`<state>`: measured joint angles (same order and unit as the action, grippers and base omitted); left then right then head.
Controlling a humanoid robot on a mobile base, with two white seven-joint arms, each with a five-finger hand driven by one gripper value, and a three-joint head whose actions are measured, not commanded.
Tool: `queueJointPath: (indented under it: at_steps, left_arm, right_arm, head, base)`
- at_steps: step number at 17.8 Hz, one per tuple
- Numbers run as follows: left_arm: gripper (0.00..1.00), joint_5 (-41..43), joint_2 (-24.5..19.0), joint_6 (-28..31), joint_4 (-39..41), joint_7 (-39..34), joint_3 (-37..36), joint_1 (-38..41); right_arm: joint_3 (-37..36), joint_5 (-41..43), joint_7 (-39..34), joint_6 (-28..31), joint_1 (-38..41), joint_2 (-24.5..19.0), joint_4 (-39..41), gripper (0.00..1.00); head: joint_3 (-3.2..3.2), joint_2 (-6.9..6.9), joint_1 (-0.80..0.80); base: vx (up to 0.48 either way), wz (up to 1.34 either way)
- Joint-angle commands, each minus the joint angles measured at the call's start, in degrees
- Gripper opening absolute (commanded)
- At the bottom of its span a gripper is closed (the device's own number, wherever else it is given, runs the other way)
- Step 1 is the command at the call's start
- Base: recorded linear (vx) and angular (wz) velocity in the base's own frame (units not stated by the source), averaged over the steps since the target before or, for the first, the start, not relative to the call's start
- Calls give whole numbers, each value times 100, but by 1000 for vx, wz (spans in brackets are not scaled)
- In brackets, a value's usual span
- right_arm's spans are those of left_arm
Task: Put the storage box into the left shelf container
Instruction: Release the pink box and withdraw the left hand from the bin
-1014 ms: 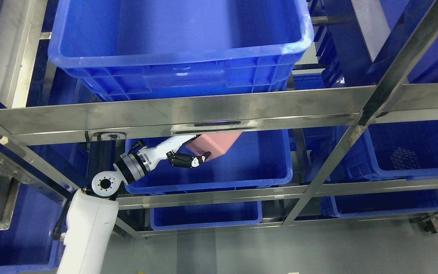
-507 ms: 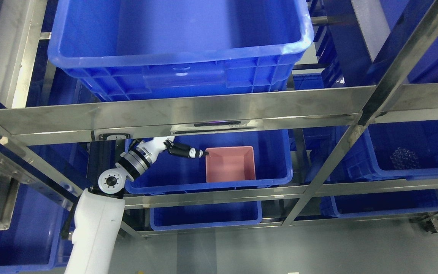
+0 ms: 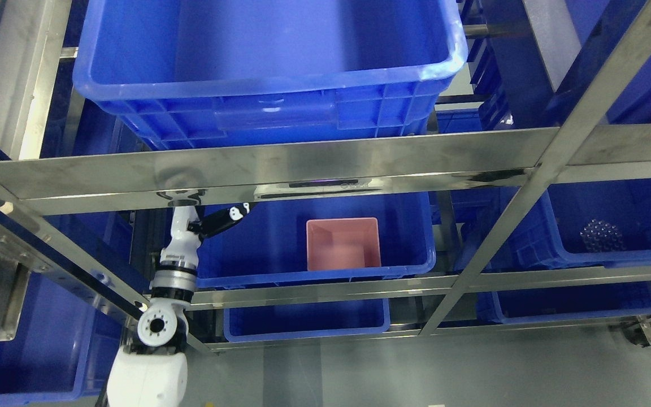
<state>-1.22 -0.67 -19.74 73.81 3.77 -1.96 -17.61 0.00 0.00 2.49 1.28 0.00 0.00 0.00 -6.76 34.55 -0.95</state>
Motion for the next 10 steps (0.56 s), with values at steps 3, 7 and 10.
queueJointPath:
  at_steps: [3, 7, 10]
  left_arm:
    - [100, -282, -33, -355, 1786, -122, 169, 1382]
    - [100, -282, -33, -294, 1786, -122, 91, 1497]
    - [100, -282, -33, -276, 1786, -122, 90, 1497]
  right_arm:
    - [-27, -9, -3, -5, 53, 100, 100, 100]
    - [-27, -9, -3, -5, 53, 100, 100, 100]
    - [-27, -9, -3, -5, 53, 100, 100, 100]
  head:
    - [0, 0, 0]
    - [0, 0, 0]
    - [0, 0, 0]
  base:
    - [0, 0]
    - [0, 0]
    - [0, 0]
